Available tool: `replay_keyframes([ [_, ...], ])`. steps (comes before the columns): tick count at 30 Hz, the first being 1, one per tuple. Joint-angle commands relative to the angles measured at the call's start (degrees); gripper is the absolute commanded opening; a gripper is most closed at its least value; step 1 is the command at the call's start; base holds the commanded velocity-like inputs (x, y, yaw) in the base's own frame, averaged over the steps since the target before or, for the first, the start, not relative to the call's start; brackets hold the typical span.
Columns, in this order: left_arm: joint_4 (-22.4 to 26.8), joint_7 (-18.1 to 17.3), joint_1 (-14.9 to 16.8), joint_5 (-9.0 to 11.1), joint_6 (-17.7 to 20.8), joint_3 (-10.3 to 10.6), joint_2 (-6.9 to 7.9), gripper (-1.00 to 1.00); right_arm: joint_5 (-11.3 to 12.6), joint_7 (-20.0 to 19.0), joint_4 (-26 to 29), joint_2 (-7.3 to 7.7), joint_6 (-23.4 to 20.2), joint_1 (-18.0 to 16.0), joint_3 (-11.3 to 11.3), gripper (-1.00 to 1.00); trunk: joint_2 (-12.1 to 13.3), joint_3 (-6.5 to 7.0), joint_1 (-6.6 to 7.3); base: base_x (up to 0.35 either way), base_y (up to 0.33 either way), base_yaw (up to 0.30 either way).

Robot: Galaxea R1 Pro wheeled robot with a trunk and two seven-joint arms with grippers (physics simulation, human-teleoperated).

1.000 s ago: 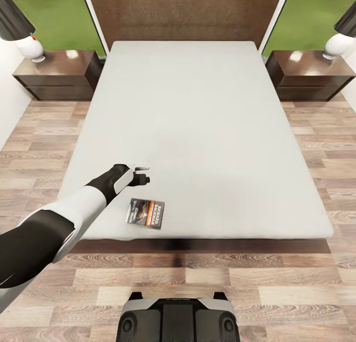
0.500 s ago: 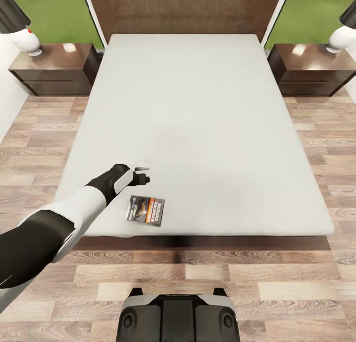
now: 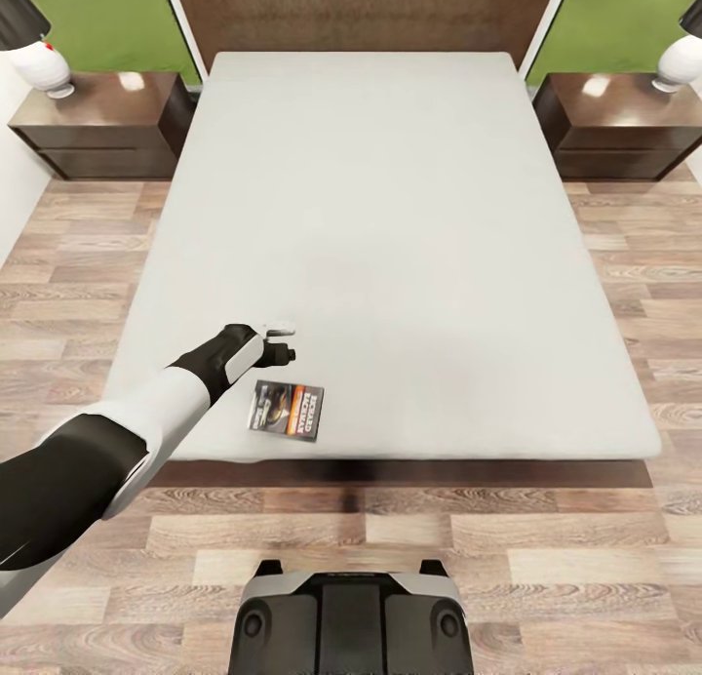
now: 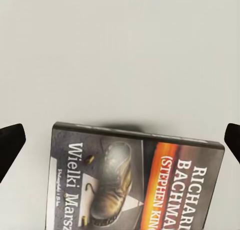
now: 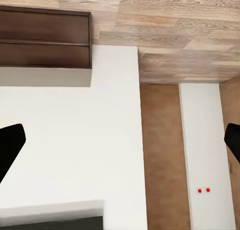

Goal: In the bedroom, move the book from the bed onto either nightstand, and place the two sandals side by side next to the bed.

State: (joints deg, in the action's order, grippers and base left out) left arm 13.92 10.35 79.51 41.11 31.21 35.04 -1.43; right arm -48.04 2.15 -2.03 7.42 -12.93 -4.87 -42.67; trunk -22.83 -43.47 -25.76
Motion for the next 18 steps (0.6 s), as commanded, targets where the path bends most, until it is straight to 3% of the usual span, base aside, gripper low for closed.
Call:
replay_keyframes([
  [1,0.1,0.5,0.0,0.6,0.2,0.5,0.02,1.0,-0.6,0.2,-0.2,0.04,-0.1,-0.1,-0.5,1.0,-0.1,-0.16,-0.03,0.0,0.0,0.0],
  [18,0.2,0.5,0.0,0.6,-1.0,2.5,0.02,1.0,-0.6,0.2,-0.2,0.05,0.0,-0.1,-0.5,1.0,-0.1,-1.76,-0.03,0.0,0.0,0.0],
])
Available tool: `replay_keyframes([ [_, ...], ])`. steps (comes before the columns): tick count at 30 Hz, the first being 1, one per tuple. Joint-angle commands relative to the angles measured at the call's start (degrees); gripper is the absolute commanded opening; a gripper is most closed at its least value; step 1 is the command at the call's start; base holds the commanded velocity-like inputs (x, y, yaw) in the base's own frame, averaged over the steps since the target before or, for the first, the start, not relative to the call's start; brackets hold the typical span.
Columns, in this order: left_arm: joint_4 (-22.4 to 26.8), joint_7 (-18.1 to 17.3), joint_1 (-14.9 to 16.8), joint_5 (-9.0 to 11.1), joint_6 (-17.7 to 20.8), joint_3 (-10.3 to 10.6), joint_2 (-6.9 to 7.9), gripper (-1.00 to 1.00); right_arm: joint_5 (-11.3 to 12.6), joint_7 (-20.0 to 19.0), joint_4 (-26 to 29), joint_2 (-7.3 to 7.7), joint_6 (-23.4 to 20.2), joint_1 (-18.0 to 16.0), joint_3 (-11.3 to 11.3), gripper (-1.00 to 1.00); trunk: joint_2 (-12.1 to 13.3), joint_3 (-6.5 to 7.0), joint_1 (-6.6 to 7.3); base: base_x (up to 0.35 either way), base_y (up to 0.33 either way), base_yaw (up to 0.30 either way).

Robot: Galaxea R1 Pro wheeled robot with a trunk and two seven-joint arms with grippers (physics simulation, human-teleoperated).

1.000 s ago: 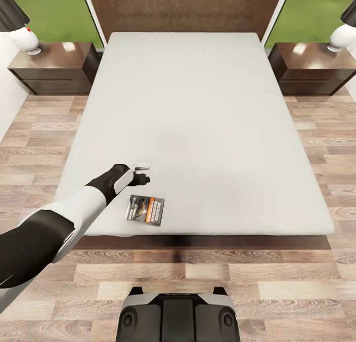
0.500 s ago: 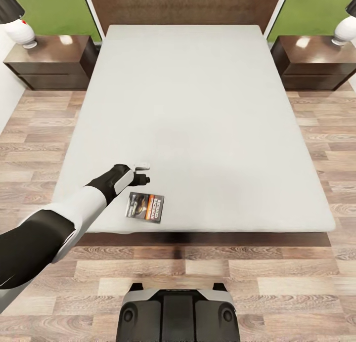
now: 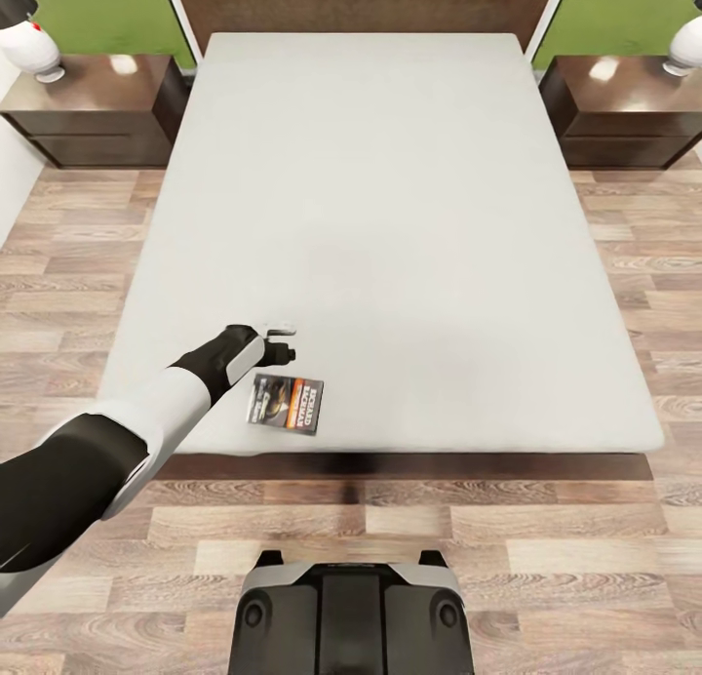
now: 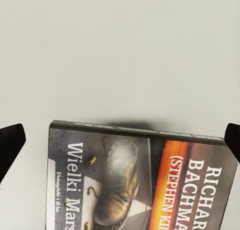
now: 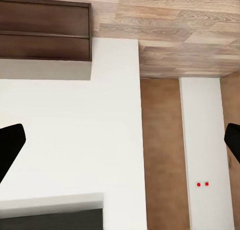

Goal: In the bedroom, move the book from the bed onto either nightstand, and place the two sandals side by side next to the bed.

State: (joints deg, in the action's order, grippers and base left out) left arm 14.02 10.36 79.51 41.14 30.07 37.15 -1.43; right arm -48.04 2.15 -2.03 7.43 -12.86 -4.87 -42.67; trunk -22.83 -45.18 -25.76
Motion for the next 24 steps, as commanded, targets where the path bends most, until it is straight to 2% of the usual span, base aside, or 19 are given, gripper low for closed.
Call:
replay_keyframes([
  [1,0.1,0.5,0.0,0.6,0.1,0.6,0.02,1.0,-0.6,0.2,-0.2,0.04,-0.1,-0.1,-0.5,1.0,-0.1,-0.15,-0.03,0.0,0.0,0.0],
  [9,0.4,0.5,0.1,0.6,0.0,1.2,0.03,1.0,-0.6,0.2,-0.2,0.01,0.1,0.0,-0.5,1.0,-0.1,-0.75,-0.03,0.0,0.0,0.0],
  [24,0.8,0.5,0.3,0.6,0.0,1.6,-0.1,1.0,-0.6,0.1,-0.2,0.03,0.4,0.9,-0.5,1.0,-0.1,-0.9,-0.03,0.0,0.0,0.0],
])
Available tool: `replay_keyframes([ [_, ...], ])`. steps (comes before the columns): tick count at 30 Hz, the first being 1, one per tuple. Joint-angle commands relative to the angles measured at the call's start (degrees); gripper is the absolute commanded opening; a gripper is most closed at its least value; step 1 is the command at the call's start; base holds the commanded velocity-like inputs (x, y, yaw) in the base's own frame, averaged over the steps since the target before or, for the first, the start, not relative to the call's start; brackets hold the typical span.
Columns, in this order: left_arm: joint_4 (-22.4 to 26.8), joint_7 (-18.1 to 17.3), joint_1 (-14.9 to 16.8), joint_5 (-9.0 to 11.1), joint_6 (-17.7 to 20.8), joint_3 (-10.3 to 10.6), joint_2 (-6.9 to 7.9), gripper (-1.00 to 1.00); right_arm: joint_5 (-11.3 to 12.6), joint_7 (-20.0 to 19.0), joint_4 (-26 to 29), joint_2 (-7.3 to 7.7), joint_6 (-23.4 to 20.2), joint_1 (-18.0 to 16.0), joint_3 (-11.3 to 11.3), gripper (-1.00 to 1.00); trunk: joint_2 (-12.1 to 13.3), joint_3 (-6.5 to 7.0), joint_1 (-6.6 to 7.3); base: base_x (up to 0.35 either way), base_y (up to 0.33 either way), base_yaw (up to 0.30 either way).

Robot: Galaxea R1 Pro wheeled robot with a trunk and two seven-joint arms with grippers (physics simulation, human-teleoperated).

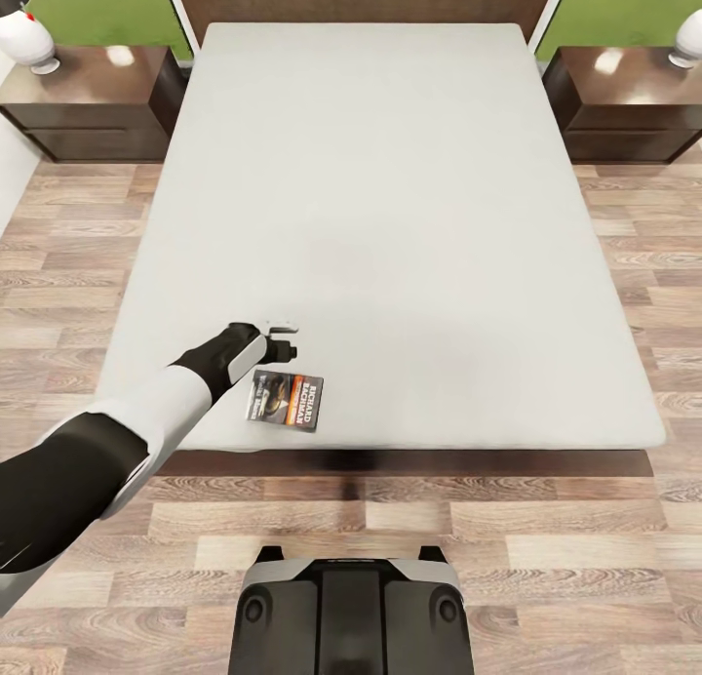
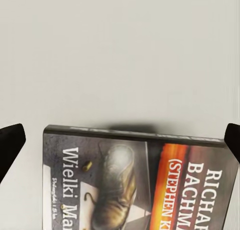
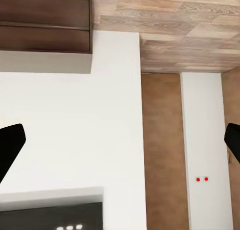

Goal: In the bedroom, move the book from the bed onto either nightstand, and place the two sandals side by side next to the bed.

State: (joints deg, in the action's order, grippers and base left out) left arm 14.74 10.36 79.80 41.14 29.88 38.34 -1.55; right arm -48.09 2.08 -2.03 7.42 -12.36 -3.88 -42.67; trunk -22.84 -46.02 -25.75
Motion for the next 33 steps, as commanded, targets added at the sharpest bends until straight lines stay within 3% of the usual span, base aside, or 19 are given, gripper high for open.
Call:
replay_keyframes([
  [1,0.1,0.5,0.1,0.6,0.2,0.4,-0.01,1.0,-0.6,0.2,-0.2,0.05,-0.1,0.0,-0.5,1.0,-0.1,-0.06,-0.03,0.0,0.0,0.0],
  [24,0.1,0.2,0.4,0.6,-0.7,0.6,0.17,1.0,-0.6,0.2,-0.2,0.06,0.0,0.0,-0.5,1.0,-0.1,-0.06,-0.03,0.0,0.0,0.0],
  [33,0.1,-0.9,0.4,-1.7,-1.1,0.9,0.24,1.0,-0.6,0.2,-0.2,0.06,0.0,0.0,-0.5,1.0,-0.1,-0.06,-0.03,0.0,0.0,0.0],
])
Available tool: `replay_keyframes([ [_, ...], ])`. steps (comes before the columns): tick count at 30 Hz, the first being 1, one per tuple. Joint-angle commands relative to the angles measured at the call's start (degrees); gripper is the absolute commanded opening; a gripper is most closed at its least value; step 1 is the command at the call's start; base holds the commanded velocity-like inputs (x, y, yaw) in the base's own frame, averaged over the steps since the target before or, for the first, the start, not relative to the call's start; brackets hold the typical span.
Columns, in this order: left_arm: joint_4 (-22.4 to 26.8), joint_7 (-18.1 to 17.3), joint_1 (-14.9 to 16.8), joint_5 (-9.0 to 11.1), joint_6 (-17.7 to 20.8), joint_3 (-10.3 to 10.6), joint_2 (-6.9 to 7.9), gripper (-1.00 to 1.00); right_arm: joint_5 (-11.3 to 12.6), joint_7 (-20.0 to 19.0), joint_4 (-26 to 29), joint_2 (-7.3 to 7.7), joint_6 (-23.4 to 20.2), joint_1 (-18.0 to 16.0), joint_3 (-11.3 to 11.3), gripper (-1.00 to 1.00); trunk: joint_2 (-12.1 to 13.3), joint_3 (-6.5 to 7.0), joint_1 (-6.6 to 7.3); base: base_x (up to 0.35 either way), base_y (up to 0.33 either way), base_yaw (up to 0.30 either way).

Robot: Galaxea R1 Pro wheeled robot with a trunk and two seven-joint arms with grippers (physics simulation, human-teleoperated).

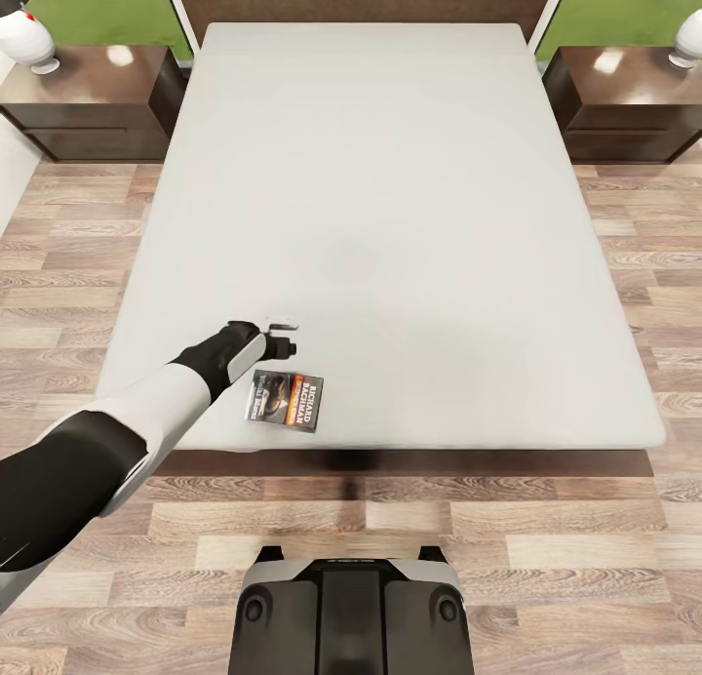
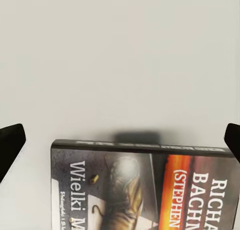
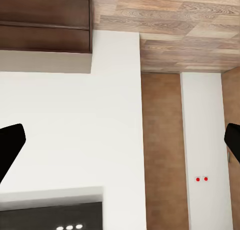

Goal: In the bedroom, move the book from the bed onto either nightstand, and place the two sandals side by side next to the bed.

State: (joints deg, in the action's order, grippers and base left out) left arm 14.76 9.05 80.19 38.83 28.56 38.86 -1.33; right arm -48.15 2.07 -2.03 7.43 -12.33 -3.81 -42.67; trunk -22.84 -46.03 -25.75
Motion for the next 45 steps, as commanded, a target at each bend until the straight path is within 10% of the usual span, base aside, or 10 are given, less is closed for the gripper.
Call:
replay_keyframes([
  [1,0.1,0.4,0.0,0.4,0.1,0.4,0.02,1.0,-0.6,0.2,-0.2,0.04,-0.1,-0.1,-0.5,1.0,-0.1,-0.06,-0.03,0.0,0.0,0.0],
  [45,0.0,-3.2,0.0,-0.7,-2.3,0.7,0.13,1.0,-0.6,0.1,-0.2,0.04,-0.1,-0.1,-0.5,1.0,-0.1,-0.06,-0.03,0.0,0.0,0.0],
])
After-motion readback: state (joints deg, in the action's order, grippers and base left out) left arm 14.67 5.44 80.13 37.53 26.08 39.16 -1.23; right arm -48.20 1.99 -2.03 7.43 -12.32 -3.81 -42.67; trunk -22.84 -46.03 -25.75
